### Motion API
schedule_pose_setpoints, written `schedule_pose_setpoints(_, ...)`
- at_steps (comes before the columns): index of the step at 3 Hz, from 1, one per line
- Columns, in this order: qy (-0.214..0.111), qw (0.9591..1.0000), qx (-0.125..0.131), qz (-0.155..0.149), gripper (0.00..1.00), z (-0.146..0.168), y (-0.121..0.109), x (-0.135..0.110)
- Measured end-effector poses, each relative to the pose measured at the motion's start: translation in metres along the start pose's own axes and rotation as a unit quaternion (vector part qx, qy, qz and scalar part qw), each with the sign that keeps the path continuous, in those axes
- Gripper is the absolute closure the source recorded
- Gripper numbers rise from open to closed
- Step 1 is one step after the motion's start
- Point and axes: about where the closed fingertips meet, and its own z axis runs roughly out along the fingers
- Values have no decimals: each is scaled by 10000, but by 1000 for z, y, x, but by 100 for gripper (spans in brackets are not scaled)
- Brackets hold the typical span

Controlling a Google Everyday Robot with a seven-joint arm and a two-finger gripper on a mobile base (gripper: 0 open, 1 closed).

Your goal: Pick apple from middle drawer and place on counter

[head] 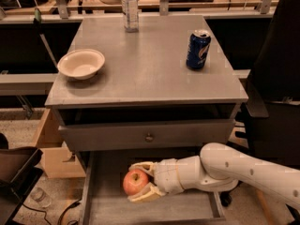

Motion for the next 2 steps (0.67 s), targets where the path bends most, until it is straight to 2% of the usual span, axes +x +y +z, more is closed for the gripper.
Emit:
schedule_pose_setpoints(1, -24, 9997, 210, -74, 100, -30, 4, -60)
schedule_pose_setpoints(2, 8, 9984, 508, -257, 100, -52, 5, -131)
